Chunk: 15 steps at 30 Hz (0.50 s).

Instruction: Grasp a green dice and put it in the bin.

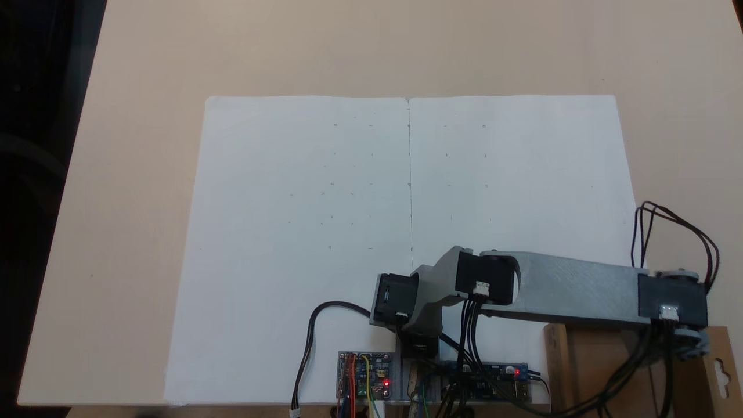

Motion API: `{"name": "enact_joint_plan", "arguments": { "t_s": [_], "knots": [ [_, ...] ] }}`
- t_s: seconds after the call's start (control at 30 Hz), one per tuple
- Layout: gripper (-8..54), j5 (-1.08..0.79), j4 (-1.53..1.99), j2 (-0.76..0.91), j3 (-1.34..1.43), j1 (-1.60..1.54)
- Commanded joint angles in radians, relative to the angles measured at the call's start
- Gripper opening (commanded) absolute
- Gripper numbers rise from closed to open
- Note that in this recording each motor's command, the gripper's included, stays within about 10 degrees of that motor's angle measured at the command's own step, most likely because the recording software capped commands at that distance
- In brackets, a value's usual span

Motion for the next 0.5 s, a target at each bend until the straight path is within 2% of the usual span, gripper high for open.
{"name": "enact_joint_plan", "arguments": {
  "t_s": [0.0,0.47],
  "knots": [
    [12.7,-0.117,0.003,-0.023,-0.063,0.064],
    [12.7,-0.192,0.015,-0.097,-0.064,0.133]
  ]
}}
